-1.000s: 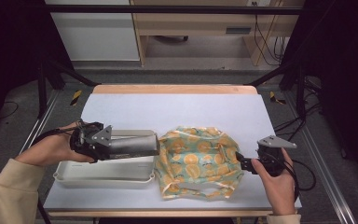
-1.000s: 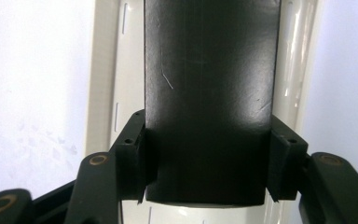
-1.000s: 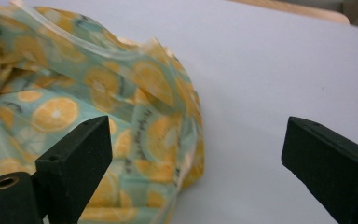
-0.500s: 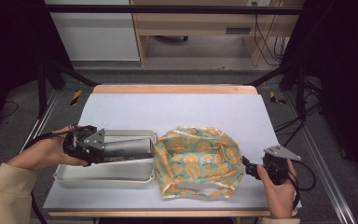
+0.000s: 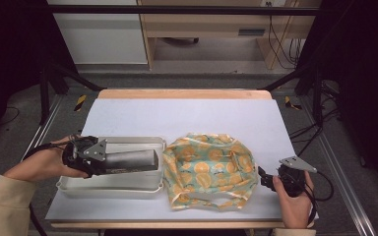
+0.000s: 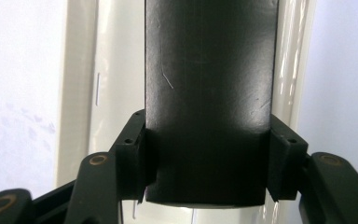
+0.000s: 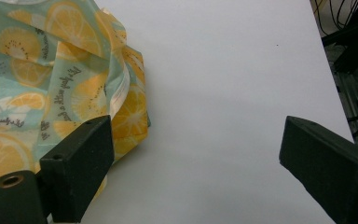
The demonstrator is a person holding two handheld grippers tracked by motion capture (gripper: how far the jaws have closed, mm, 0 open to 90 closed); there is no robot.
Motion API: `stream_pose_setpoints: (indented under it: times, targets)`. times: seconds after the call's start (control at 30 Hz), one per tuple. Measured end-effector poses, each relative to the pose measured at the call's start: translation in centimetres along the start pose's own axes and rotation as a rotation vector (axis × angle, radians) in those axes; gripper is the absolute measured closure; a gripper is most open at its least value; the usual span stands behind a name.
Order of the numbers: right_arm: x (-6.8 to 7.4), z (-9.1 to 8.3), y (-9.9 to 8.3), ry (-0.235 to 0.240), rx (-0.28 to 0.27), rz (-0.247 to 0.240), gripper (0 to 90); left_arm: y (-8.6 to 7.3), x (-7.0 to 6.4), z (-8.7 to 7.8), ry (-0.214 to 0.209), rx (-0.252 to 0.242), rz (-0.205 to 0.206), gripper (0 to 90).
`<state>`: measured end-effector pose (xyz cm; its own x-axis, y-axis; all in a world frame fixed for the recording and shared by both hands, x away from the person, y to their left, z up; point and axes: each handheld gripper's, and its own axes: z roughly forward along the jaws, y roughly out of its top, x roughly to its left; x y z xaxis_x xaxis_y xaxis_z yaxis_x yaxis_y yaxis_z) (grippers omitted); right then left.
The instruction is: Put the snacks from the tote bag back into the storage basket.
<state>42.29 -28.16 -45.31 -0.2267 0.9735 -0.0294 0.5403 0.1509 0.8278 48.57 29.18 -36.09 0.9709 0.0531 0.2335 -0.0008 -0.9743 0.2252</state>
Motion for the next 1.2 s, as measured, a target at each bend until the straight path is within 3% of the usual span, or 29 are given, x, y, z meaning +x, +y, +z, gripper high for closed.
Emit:
stream_pose_setpoints:
  times: [0.27,1.2]
  targets:
    - [-0.1,0.0,-0.2,-0.01,0.01,-0.005,10.4,-0.6,0.0,1.5,-0.029,-0.001,0.009,43.5]
    - [-0.1,0.2,-0.5,-0.018,0.023,-0.014,10.5,-0.9,0.6,4.2,-0.107,-0.009,0.046,43.5]
